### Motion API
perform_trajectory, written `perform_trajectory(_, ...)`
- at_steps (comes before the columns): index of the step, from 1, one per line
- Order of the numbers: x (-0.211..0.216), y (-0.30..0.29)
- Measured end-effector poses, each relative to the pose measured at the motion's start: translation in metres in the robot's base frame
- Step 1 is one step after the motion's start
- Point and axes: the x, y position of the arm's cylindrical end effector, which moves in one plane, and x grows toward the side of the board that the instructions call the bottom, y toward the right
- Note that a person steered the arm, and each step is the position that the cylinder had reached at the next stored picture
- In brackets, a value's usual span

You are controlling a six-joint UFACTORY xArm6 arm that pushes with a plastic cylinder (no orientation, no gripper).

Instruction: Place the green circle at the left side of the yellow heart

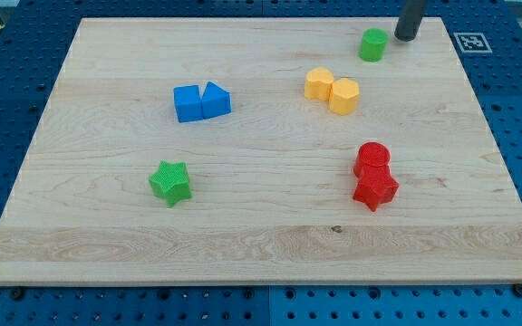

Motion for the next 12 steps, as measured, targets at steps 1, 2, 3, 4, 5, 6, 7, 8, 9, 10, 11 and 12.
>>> perform_trajectory(1,0.006,0.000)
perform_trajectory(2,0.015,0.000)
perform_trajectory(3,0.020,0.000)
perform_trajectory(4,0.020,0.000)
perform_trajectory(5,0.014,-0.002)
perform_trajectory(6,0.014,-0.005)
perform_trajectory(7,0.022,-0.014)
perform_trajectory(8,0.021,-0.019)
perform_trajectory(9,0.013,-0.020)
perform_trajectory(10,0.013,-0.027)
perform_trajectory(11,0.013,-0.033)
perform_trajectory(12,0.013,-0.040)
